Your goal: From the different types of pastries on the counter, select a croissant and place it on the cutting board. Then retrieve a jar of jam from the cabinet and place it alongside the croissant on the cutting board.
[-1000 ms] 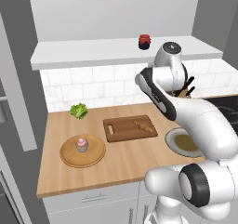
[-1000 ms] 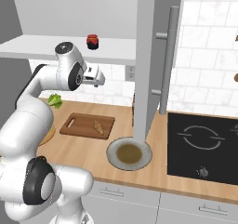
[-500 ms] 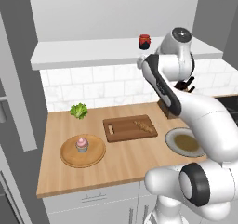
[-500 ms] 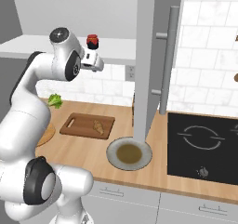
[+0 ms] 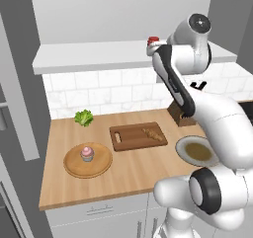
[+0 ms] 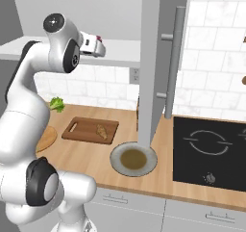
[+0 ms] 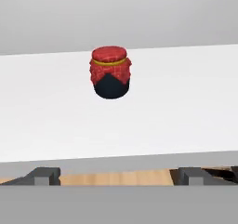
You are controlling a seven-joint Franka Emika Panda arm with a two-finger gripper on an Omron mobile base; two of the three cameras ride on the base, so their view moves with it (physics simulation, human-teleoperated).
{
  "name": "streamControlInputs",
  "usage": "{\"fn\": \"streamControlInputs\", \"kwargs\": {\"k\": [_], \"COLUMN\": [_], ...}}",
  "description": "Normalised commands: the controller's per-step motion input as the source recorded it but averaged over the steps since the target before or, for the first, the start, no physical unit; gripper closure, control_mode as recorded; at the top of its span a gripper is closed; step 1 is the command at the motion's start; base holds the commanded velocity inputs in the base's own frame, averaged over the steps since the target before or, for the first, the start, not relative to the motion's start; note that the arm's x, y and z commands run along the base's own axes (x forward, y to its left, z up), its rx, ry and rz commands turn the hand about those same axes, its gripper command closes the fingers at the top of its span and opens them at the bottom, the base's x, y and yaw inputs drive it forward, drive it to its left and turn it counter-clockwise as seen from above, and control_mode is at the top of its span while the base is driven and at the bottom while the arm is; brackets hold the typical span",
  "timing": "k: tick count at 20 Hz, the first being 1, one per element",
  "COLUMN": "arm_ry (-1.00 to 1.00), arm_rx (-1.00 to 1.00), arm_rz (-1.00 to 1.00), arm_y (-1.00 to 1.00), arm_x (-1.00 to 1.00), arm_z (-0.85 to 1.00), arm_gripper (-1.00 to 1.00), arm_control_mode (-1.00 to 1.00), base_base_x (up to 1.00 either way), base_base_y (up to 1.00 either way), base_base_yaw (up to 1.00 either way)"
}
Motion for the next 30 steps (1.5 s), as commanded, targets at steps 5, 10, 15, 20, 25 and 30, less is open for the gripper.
{"fn": "streamControlInputs", "kwargs": {"k": [5,10,15,20,25,30], "arm_ry": [-0.03,0.00,0.00,0.01,0.00,0.00], "arm_rx": [0.00,-0.01,-0.01,0.00,0.00,0.00], "arm_rz": [0.00,0.01,0.01,0.01,0.00,0.00], "arm_y": [0.00,0.05,0.02,0.03,0.00,0.01], "arm_x": [0.20,0.23,0.32,0.16,0.38,0.18], "arm_z": [0.17,0.00,0.20,-0.03,0.00,0.00], "arm_gripper": [-1.00,-1.00,-1.00,-1.00,-1.00,-1.00], "arm_control_mode": [-1.00,-1.00,-1.00,-1.00,-1.00,-1.00], "base_base_x": [0.00,0.00,0.00,0.00,0.00,0.00], "base_base_y": [0.00,0.00,0.00,0.00,0.00,0.00], "base_base_yaw": [0.00,0.00,0.00,0.00,0.00,0.00]}}
